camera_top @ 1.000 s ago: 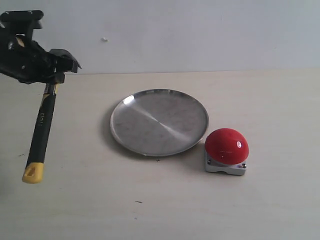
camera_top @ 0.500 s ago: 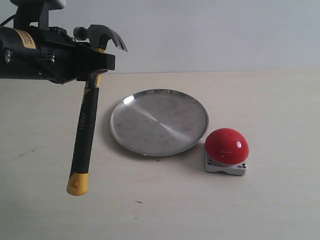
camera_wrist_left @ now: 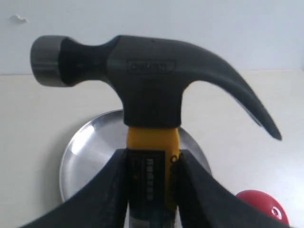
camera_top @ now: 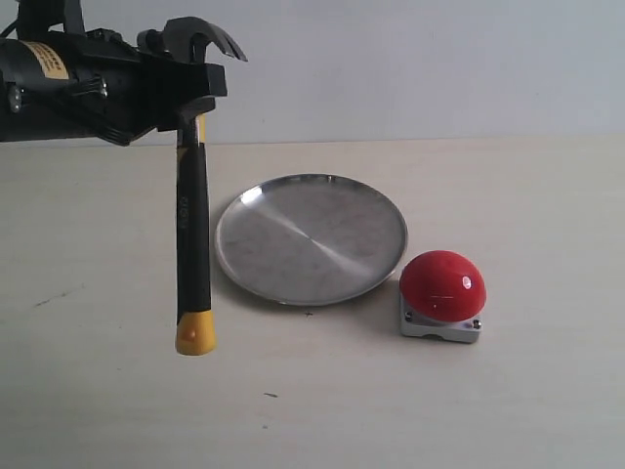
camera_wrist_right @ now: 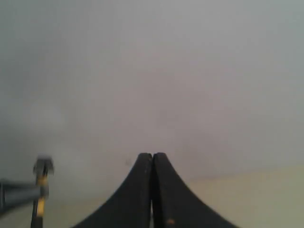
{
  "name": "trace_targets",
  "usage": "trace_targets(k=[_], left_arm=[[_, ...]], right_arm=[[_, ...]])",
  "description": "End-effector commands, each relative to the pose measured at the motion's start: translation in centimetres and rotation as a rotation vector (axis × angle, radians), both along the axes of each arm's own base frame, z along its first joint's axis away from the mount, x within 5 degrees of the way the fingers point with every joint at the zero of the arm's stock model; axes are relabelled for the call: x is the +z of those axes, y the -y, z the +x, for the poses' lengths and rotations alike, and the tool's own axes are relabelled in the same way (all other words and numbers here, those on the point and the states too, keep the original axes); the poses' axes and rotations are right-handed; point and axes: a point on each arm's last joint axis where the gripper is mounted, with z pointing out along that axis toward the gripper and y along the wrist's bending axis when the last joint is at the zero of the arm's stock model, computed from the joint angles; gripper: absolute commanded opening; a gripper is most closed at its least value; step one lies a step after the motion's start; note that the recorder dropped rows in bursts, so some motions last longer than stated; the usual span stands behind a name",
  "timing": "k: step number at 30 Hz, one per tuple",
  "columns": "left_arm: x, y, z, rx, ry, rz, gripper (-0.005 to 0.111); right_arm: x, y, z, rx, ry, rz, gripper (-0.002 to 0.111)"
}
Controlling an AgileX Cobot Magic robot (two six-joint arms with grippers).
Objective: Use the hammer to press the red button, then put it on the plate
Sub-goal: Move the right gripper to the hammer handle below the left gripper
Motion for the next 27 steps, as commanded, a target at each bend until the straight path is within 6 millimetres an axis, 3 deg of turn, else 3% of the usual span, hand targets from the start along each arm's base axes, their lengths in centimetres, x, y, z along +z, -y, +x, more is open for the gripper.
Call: trace_targets(k=[1,6,11,20,27], left_arm=[[1.5,0.1,-0.2,0.003,0.067,-0.059,0.000],[1.2,0.1,-0.3,0.002,0.045,-0.046,0.000],[1.5,0.1,-0.2,0.003,0.068,-0.059,0.000],[1.3,0.1,-0.3,0.005,0.049,-0.056,0.000],[1.0,0.0,-0.4,0.014,0.005,-0.055,0.000]], right_arm=[[-2.0,-4.0,4.8,0.353,-0.300,-0.137,0.000],[-4.6,-8.1,8.2,0.696,-0.497,-0.171,0.000],[-7.3,-11.7,9.0,0.847,-0.535,-0.235,0.009],[-8.0,-16.5,9.1,0.844,-0.283,-0.231,0.062],[-8.0,-19.9,10.4,0.856,-0.267,-0.249,0.066]])
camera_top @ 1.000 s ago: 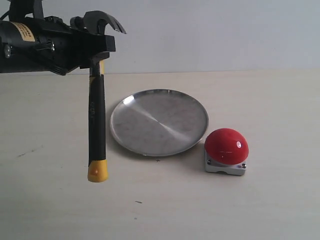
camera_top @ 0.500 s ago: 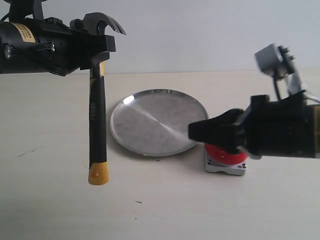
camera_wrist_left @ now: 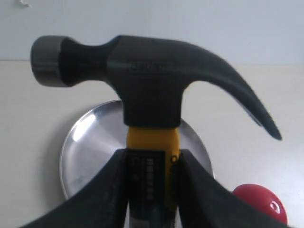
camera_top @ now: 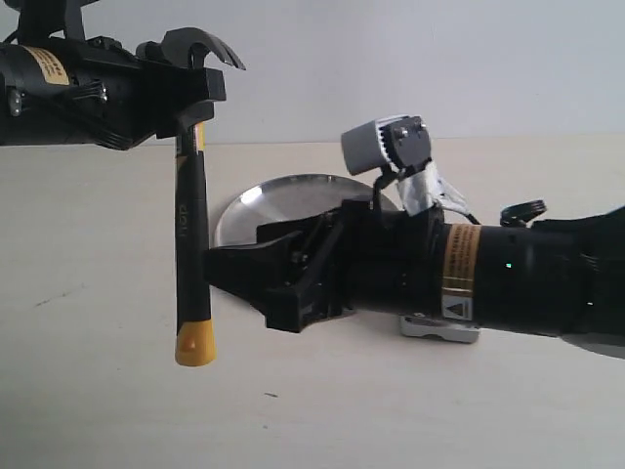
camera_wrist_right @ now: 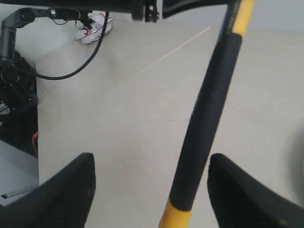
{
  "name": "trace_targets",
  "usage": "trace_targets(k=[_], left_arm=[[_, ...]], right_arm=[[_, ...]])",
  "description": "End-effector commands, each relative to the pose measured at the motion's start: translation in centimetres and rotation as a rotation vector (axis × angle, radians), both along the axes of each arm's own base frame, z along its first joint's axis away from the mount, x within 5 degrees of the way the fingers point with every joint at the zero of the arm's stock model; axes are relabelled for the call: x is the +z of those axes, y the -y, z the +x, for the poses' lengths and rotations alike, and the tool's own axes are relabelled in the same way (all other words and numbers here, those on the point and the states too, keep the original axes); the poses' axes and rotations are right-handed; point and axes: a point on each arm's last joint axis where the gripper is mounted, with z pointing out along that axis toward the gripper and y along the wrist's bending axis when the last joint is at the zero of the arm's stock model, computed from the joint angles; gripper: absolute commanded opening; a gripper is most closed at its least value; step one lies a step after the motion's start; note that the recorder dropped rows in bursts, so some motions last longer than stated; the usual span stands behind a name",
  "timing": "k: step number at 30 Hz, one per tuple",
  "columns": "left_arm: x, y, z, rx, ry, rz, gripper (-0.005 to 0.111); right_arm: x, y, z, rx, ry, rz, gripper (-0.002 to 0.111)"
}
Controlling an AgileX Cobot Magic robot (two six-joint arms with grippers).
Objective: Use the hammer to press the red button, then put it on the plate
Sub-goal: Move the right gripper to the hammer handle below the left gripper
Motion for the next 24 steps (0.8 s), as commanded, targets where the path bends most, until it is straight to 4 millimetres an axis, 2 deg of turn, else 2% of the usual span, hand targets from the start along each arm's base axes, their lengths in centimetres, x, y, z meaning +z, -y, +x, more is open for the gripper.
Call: trace_targets(k=[1,9,17,20,24], left_arm=[[1.2,0.1,-0.3,0.002,0.046,-0.046,0.000],[1.1,0.0,-0.3,-0.009,0.047,-0.021,0.000],[1.1,0.1,-0.3,-0.009,0.046,-0.020,0.000],[1.1,0.1,-0.3,-0.009,0.046,-0.020,0.000],[1.1,0.1,-0.3,-0.009,0.046,-0.020,0.000]], right_arm=[[-0.2,-1.9,1.4,-0.028,0.000,-0.014,0.066],[-2.2,-3.8,3.9,-0.045,-0.050,-0.017,0.068],[-3.1,-5.4,5.2,-0.013,-0.068,0.052,0.068],[-3.5,-5.9,5.7,-0.012,-0.103,0.066,0.063],[-4.0,-6.3,6.0,-0.008,-0.154,0.060,0.049]])
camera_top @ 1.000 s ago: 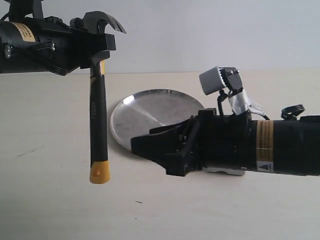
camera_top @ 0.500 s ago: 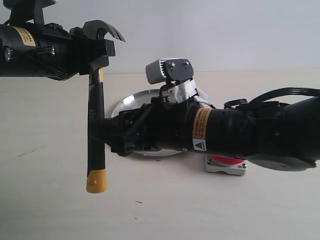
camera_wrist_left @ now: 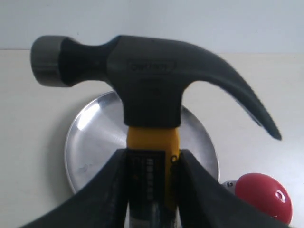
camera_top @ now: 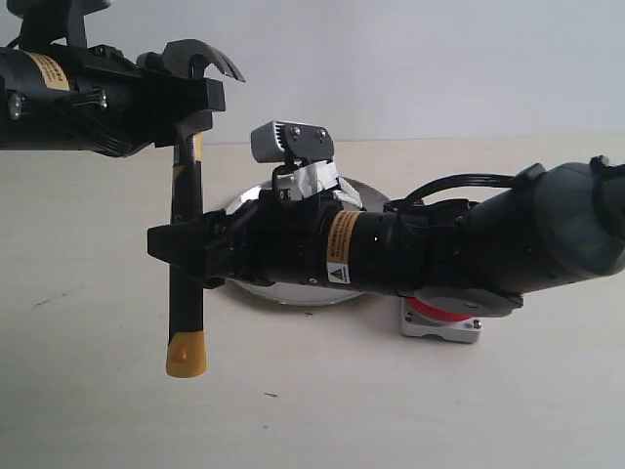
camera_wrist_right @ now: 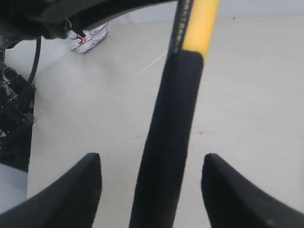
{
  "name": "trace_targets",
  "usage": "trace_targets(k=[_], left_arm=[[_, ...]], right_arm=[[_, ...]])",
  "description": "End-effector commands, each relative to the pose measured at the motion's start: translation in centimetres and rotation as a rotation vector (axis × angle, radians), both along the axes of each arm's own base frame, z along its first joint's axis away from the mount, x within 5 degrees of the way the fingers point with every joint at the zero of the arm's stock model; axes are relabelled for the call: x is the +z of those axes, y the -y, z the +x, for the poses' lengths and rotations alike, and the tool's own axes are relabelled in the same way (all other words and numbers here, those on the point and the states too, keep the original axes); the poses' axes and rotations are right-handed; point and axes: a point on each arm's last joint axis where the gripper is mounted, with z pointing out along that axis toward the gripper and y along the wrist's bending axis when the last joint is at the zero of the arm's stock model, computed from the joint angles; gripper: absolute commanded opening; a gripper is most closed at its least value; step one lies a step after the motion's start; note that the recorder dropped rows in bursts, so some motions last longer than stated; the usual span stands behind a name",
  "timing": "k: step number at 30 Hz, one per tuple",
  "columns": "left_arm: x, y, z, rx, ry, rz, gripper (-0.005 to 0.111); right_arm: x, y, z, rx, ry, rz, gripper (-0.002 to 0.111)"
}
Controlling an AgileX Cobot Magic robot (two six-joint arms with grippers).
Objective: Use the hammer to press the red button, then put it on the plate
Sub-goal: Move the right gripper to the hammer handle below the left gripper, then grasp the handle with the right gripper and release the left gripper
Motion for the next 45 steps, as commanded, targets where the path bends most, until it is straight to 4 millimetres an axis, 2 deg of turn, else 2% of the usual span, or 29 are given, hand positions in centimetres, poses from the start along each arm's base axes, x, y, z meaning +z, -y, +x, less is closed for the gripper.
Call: trace_targets(k=[1,4,6,12,18,20,25,27,29,32,37,39,41,43,45], left_arm=[[1.4,0.1,-0.1,-0.005,0.074,-0.044,0.000],[1.4,0.1,-0.1,-0.005,0.074,-0.044,0.000],[1.4,0.1,-0.1,-0.005,0.072,-0.042,0.000],[1.3,0.1,-0.2,-0.006,0.063,-0.035,0.000],[1.2,0.1,-0.2,-0.033,0.087,0.013,0.003],[1.2,0.1,-0.2,-0.043,0.095,0.030,0.014],[1.1,0.0,-0.2,-0.048,0.090,0.046,0.060],[1.1,-0.4,-0.3,-0.043,0.077,0.061,0.070],[1.3,-1.1,-0.3,-0.024,0.062,0.071,0.065],[1.9,-2.7,-0.8,0.013,0.028,0.077,0.048],[2.7,-4.6,-3.4,0.044,0.081,0.035,0.004],[2.6,-5.4,-5.0,0.053,0.126,0.002,0.000],[1.7,-6.3,-6.7,0.064,0.155,-0.032,0.000],[1.1,-7.3,-8.7,0.072,0.232,-0.081,0.000],[-0.3,-8.4,-10.8,0.087,0.281,-0.138,0.000]], right_arm=[[-0.3,-0.6,0.3,0.019,-0.040,0.011,0.047],[-0.2,-0.8,0.4,0.032,-0.044,0.006,0.045],[-0.2,-0.8,0.4,0.026,-0.047,0.010,0.040],[-0.2,-0.8,0.5,0.018,-0.051,0.013,0.000],[-0.1,-0.8,0.6,-0.003,-0.074,0.033,0.000],[-0.1,-0.8,0.7,-0.015,-0.080,0.040,0.000],[0.3,-0.6,1.0,-0.062,-0.099,0.073,0.000],[1.0,-0.3,1.2,-0.086,-0.095,0.085,0.000],[1.8,0.6,1.7,-0.116,-0.085,0.082,0.000],[3.7,2.4,2.4,-0.172,-0.081,0.049,0.000],[6.8,5.1,2.2,-0.261,-0.033,-0.101,0.000],[8.0,6.1,1.7,-0.300,-0.001,-0.164,0.000],[9.5,7.3,0.7,-0.340,0.043,-0.214,0.000],[10.9,8.9,-0.6,-0.384,0.097,-0.253,0.000],[11.8,10.4,-2.3,-0.414,0.139,-0.277,0.000]])
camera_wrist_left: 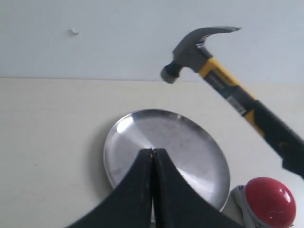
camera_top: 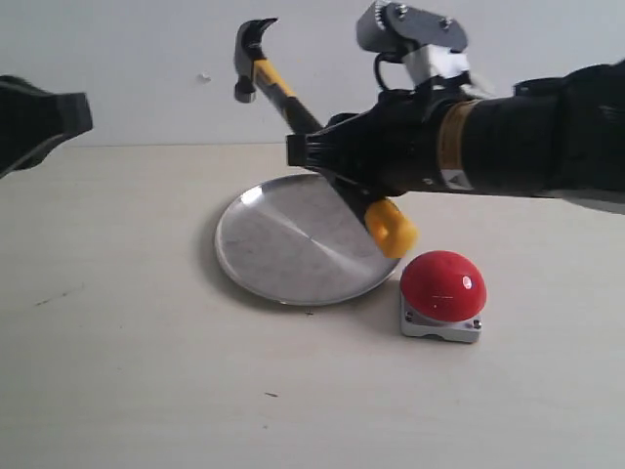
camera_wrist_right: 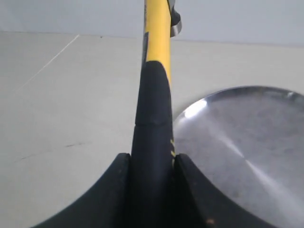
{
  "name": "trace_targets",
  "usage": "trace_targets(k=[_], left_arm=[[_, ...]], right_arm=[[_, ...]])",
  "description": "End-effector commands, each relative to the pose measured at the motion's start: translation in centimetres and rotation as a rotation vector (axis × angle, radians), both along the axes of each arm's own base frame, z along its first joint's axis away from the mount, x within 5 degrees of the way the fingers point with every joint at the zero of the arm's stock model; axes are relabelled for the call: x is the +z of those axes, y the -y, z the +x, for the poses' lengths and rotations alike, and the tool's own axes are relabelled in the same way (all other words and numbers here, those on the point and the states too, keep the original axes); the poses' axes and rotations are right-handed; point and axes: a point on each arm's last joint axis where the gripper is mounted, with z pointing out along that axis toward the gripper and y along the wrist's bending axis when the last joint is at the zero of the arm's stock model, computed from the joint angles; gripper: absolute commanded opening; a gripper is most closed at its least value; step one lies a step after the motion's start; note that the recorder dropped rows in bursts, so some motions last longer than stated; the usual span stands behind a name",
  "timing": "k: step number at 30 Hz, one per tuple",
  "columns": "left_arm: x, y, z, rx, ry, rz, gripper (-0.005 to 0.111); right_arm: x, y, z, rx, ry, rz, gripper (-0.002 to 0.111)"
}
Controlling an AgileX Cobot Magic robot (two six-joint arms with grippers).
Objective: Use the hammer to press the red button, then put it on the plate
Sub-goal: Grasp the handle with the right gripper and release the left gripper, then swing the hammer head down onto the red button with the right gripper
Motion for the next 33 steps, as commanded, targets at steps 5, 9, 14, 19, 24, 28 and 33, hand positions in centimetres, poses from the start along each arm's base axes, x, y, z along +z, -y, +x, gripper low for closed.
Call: trace_targets(k=[5,9,14,19,24,28,33], left_arm=[[-5.2,-3.7,-7.5,0.013,0.252,-0.183,0.000],[-8.1,-4.8,-10.0,-0.013,0.308,-0.160,0.000],[-9.1,-5.2,-11.4,-0.057,0.328,-0.099,0.000],[-9.2,-5.5,-12.1,-0.065,0.323,-0.061,0.000],[-9.3,-5.9,-12.8,-0.070,0.325,-0.015,0.000],[-9.3,-6.4,-13.5,-0.060,0.345,-0.002,0.000],[-9.3,-7.3,-14.7,-0.035,0.379,-0.009,0.000]], right_arm=[[3.4,6.2,-7.3,-0.078,0.157,-0.043,0.000],[1.9,8.3,-10.3,-0.092,0.154,-0.041,0.000],[-1.7,10.1,-13.0,-0.092,0.096,-0.066,0.000],[-4.7,11.0,-14.4,-0.093,0.023,-0.112,0.000],[-5.6,11.5,-14.6,-0.106,0.014,-0.172,0.000],[-5.7,11.6,-14.6,-0.103,0.028,-0.204,0.000],[-5.8,11.9,-14.5,-0.128,0.020,-0.229,0.000]])
